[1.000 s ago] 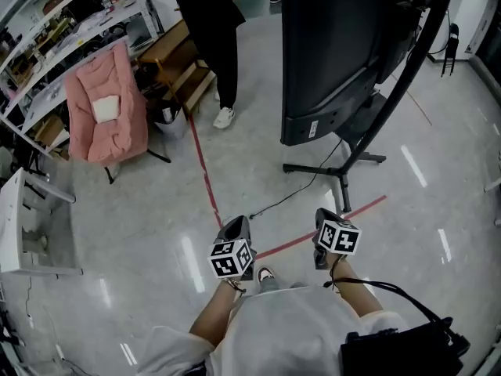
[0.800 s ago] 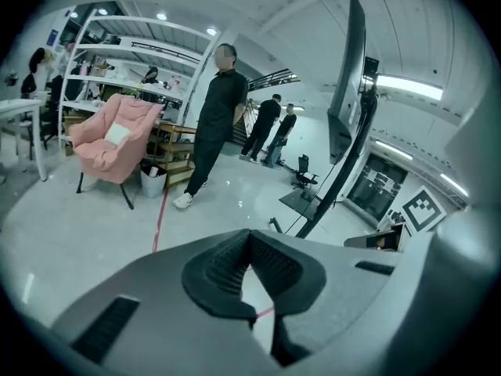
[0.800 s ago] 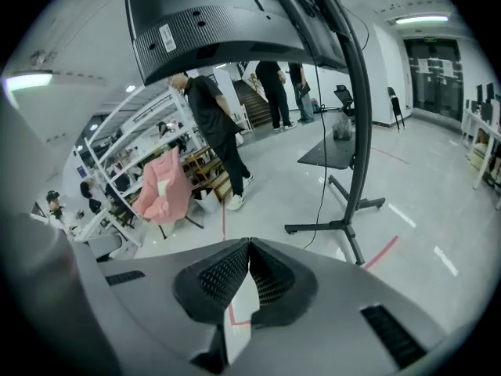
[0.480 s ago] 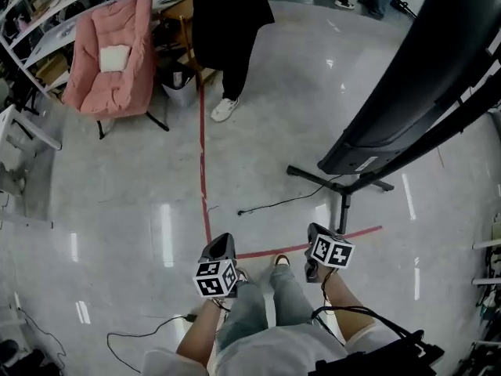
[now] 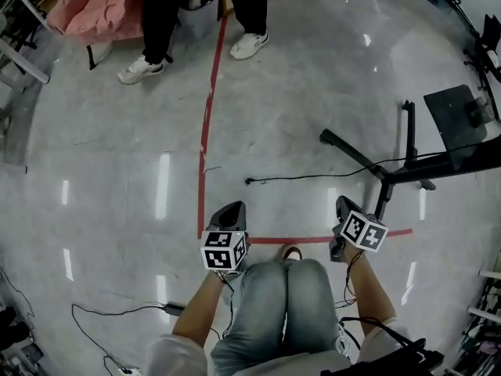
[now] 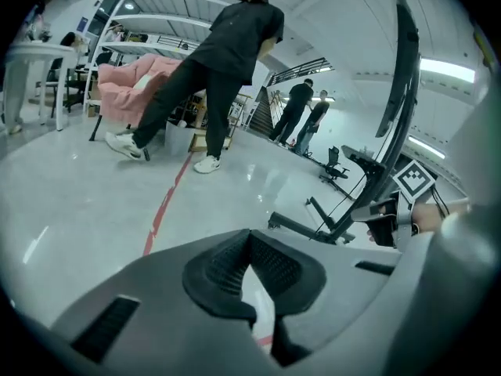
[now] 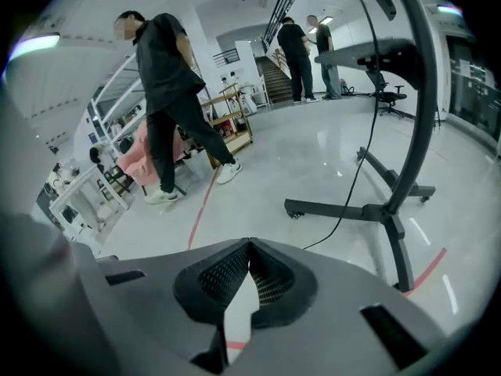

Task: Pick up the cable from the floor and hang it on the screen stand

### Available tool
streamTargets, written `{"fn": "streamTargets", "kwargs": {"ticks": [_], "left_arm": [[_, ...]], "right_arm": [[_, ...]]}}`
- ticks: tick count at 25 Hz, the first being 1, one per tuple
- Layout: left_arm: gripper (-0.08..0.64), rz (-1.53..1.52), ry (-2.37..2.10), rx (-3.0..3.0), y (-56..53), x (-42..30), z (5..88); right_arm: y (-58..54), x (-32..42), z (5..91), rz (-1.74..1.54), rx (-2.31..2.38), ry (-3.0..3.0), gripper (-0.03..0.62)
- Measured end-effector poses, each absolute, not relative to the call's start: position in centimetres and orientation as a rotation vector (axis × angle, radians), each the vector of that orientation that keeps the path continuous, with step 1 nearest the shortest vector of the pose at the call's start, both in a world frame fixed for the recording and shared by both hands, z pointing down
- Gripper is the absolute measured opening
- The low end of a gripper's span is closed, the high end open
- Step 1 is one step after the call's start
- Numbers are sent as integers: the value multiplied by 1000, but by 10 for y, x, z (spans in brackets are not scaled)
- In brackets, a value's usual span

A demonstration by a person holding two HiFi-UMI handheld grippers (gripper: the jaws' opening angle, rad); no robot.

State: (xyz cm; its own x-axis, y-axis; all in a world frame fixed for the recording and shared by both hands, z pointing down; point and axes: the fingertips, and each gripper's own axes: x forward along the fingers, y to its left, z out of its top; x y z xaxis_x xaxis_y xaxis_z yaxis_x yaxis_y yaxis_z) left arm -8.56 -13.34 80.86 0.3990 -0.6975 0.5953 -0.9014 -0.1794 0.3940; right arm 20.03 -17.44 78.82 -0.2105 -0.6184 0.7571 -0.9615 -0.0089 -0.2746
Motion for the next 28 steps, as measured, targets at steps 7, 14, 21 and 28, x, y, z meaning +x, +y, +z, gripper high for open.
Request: {"fn": "streamTargets", "kwargs": {"ticks": [7,14,21,28], "left_arm": [[3,488,-1308,2014,-156,-88,1007],[144,894,-1106,2228,-187,-61,1128],[190,1259,-965,2253,-220,-53,1182],[154,1290,-877,2199,-215,-48,1199]], "right_arm": [[-213,229,971,1058,1607,-1908,18],[-212,244,1070,1100,1611,-1938,18],[-187,259,1085,1108,1647,-1923,18],[-177,270,1086,1122,1678,-1886,18]]}}
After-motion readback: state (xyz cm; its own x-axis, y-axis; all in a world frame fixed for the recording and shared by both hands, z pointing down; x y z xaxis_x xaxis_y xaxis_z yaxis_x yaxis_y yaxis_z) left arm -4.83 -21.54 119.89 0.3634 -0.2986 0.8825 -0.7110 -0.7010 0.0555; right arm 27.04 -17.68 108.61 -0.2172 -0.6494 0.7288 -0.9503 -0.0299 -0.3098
